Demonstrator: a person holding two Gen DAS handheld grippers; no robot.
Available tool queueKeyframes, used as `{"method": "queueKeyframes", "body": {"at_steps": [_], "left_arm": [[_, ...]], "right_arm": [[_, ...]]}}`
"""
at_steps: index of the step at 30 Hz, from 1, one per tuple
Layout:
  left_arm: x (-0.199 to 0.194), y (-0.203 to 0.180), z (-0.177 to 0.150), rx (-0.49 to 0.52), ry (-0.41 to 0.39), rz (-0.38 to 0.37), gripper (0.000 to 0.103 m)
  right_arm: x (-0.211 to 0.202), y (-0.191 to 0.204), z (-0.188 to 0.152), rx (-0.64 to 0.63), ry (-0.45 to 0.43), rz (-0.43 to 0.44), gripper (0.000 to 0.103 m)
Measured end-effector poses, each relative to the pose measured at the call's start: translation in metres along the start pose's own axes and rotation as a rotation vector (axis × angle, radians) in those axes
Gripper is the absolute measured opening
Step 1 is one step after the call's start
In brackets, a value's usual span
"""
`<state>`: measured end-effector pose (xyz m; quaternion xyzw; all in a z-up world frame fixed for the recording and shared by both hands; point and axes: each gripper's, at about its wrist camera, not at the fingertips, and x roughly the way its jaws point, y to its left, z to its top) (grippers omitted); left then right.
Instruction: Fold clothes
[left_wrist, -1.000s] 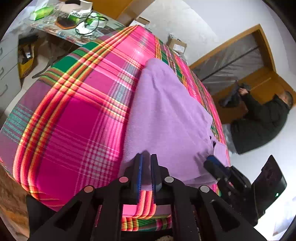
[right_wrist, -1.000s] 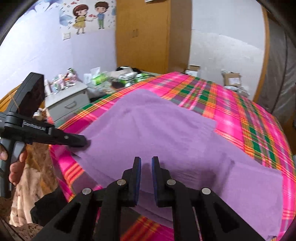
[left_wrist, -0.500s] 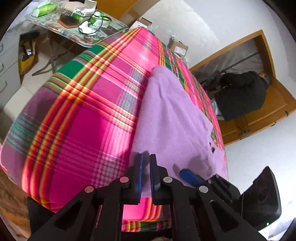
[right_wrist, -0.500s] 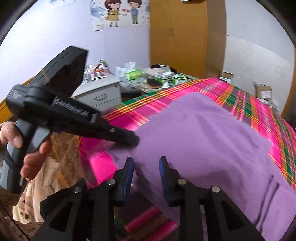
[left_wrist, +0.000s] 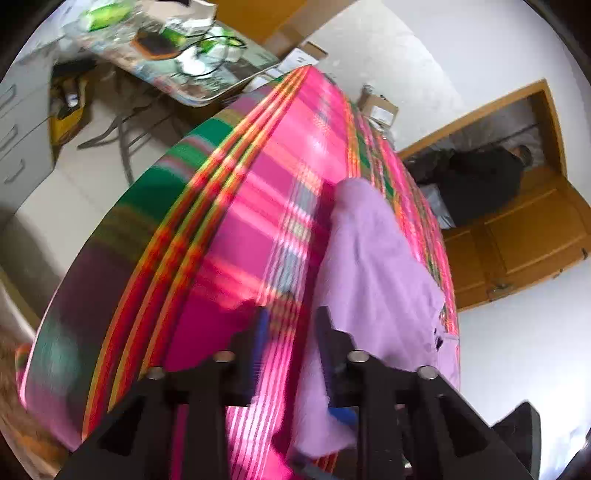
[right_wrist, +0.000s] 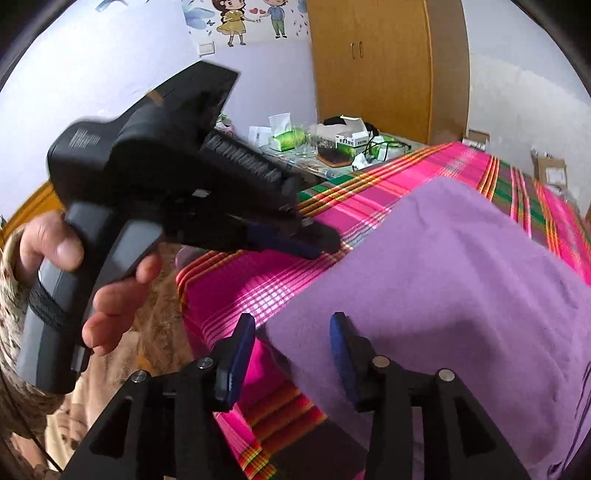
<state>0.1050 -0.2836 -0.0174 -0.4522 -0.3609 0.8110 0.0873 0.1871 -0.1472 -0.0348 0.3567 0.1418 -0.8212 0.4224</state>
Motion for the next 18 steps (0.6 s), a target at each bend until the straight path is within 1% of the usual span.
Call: {"method": "queueKeyframes", "body": {"at_steps": [1,3,4,6,7,10,14,17,18], "left_arm": [[0.002,-0.002,0.004,-0.001,0.002,-0.005,0.029],[0.01,-0.006,0.014,0.006,0.021,-0.041,0.029],[0.015,-0.008,0.018,0.012,0.032,-0.057,0.031],[0.022,-0.009,0.025,0.004,0.05,-0.054,0.033],[0.025,-0.01,0.028,-0.006,0.053,-0.059,0.033],[0.038,-0.018,0.039,0.009,0.085,-0.071,0.033],[0.055,-0.028,0.055,0.028,0.121,-0.088,0.033],[0.071,-0.033,0.071,0.05,0.167,-0.09,0.033],[0.074,-0.034,0.075,0.046,0.167,-0.089,0.033]], "right_arm": [[0.001,0.001,0.0,-0.005,0.002,-0.016,0.043],[0.002,0.004,-0.001,-0.015,0.005,-0.048,0.043],[0.002,0.005,-0.002,-0.021,0.006,-0.064,0.043],[0.002,0.008,-0.003,-0.033,0.006,-0.083,0.042],[0.002,0.008,-0.003,-0.033,0.007,-0.085,0.042],[0.002,0.006,-0.004,-0.026,0.006,-0.077,0.042],[0.001,0.002,-0.005,-0.02,0.006,-0.067,0.038],[-0.001,-0.001,-0.006,-0.02,0.005,-0.067,0.036],[-0.002,-0.001,-0.006,-0.021,0.006,-0.067,0.035]]}}
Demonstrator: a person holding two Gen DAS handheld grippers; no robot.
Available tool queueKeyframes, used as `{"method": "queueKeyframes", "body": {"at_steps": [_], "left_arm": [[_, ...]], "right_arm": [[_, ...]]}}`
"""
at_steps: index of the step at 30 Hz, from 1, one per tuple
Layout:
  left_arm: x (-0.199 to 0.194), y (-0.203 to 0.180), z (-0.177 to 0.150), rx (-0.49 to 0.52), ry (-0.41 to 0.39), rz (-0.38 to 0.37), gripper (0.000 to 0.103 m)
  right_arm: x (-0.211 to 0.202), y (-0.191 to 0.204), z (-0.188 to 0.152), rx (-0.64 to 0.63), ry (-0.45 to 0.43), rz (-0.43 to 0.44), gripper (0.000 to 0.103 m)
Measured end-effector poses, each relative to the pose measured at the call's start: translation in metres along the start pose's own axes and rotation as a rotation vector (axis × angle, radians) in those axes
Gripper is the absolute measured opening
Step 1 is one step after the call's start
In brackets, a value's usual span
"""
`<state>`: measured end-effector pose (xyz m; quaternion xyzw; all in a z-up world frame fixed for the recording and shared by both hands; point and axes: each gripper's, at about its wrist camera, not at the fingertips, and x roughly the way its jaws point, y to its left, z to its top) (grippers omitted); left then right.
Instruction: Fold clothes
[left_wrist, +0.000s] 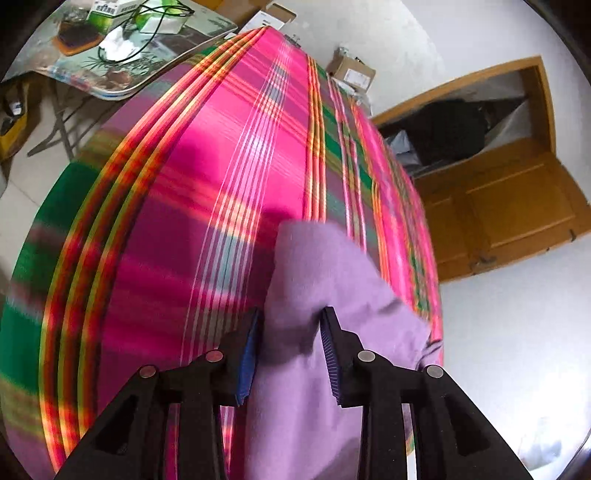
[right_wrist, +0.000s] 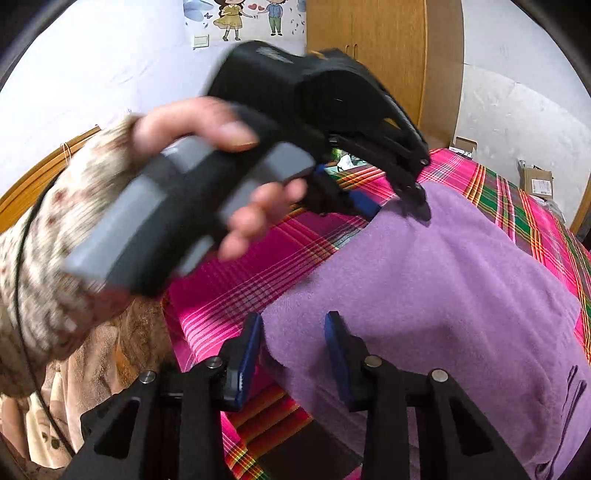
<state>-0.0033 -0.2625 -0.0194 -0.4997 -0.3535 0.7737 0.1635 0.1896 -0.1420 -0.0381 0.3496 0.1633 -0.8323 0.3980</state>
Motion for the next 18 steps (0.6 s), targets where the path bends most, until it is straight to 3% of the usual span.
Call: {"method": "queueKeyframes", "body": {"at_steps": [7,13,18], "left_arm": [[0.014,-0.005,0.021,0.034,0.017,-0.02,0.032],[0.014,-0.006,0.021,0.071,0.0,0.02,0.02],[0.013,-0.009,0.019,0.06,0.001,0.032,0.017]], "right_arm": [[0.0,-0.007,-0.001,0.008,-0.003,0.014,0.032],[0.0,-0.009,-0.002,0.009,-0.007,0.02,0.028],[-0.003,-0.012,-0.002,0.022,-0.014,0.029,0.016]]}}
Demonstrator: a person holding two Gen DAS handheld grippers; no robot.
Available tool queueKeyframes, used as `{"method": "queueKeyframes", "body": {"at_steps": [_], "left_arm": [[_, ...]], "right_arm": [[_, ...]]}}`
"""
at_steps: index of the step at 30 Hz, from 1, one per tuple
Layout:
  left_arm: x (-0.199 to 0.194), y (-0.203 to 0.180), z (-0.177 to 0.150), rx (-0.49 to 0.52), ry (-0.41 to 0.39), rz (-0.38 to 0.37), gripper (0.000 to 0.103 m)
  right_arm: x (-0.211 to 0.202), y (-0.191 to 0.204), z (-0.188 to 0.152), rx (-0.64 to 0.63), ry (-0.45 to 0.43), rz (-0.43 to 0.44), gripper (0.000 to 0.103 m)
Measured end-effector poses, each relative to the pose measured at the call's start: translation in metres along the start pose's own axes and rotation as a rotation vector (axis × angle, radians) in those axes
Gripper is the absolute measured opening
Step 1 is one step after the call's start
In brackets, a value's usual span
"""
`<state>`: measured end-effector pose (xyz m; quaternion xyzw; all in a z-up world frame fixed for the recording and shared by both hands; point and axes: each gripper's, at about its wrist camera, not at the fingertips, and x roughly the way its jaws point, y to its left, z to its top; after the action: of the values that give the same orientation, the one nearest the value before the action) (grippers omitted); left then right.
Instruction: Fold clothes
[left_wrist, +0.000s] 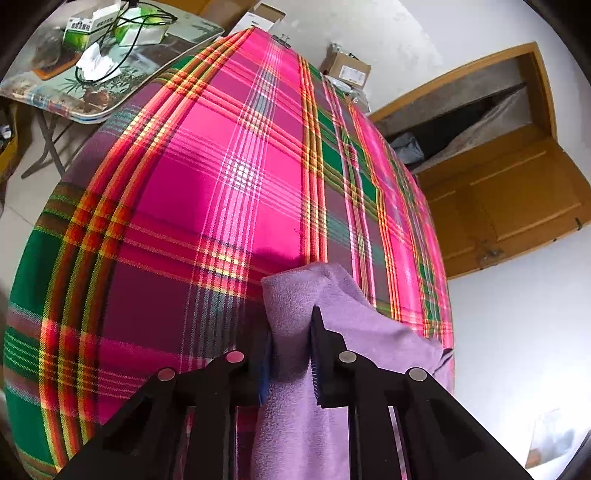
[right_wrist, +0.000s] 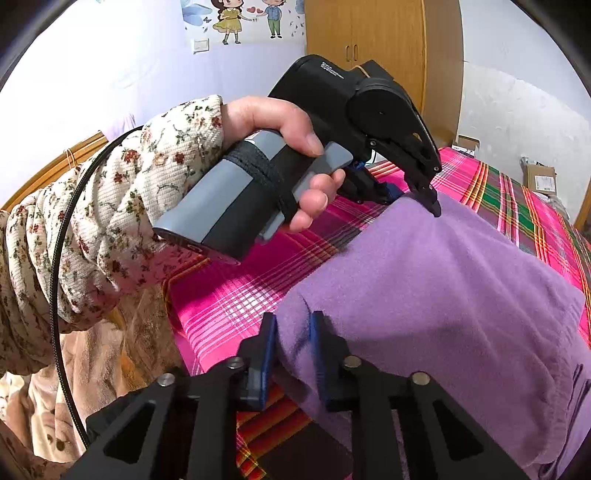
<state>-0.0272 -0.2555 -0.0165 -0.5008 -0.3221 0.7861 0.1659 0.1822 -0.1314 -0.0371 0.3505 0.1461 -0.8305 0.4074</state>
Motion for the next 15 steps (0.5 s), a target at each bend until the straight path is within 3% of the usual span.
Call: {"method": "queueKeyframes", "body": {"at_steps": [6,15], "left_arm": [[-0.008,-0.009,0.005,0.0,-0.022,0.016,0.016],[-0.031,-0.066,0.003,0.065,-0.083,0.028,0.016]], "right_arm": [[-0.022,-0.005,-0.005,0.017,-0.044,0.01,0.014],[-0.074,-0.021,0.001,0.053,-0.193,0.01,0.014]]}}
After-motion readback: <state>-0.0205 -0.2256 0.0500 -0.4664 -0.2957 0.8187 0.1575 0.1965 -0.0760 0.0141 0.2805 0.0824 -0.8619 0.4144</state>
